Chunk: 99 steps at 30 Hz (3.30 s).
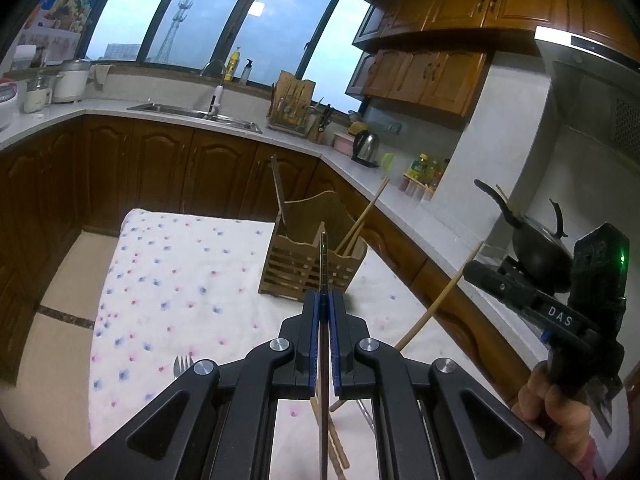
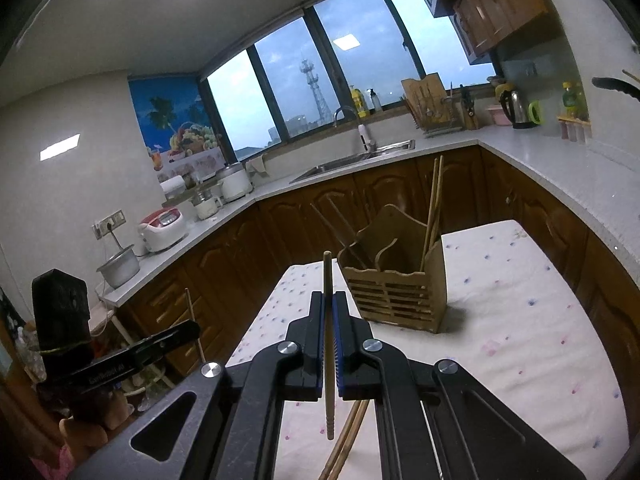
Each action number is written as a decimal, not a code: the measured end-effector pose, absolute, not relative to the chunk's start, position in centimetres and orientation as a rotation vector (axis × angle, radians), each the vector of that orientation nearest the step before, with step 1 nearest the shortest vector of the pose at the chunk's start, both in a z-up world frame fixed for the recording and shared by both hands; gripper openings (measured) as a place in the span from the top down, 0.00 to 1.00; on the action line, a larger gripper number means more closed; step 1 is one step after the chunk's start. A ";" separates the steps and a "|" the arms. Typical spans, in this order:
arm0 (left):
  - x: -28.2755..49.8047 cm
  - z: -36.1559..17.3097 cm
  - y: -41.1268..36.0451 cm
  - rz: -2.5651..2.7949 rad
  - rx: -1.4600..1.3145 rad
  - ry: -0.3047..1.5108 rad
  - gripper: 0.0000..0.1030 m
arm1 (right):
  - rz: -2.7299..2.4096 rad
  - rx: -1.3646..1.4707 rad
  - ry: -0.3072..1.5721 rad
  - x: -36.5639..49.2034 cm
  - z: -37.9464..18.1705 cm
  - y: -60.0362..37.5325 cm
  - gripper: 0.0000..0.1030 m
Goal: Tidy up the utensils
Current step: 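Lift both chopsticks and carry them toward the wooden utensil holder, then open the right tool over the holder while the left tool releases its chopstick there, then move both tools back down to the utensils on the cloth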
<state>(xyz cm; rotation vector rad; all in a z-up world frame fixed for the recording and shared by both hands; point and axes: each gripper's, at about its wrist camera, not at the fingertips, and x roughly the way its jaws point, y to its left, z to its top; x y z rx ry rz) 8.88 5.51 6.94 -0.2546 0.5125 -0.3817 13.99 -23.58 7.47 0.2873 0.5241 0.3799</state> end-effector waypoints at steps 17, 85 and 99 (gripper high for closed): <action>13.2 9.2 4.8 -0.360 -0.217 0.408 0.97 | 0.318 0.278 0.427 17.0 10.1 -25.2 0.96; 32.1 4.6 -3.6 -0.255 -0.117 0.340 0.86 | 0.164 0.335 0.472 30.5 4.2 -28.2 0.94; 23.3 4.1 -0.5 -0.202 -0.142 0.380 0.25 | 0.159 0.398 0.489 24.8 4.2 -30.2 0.40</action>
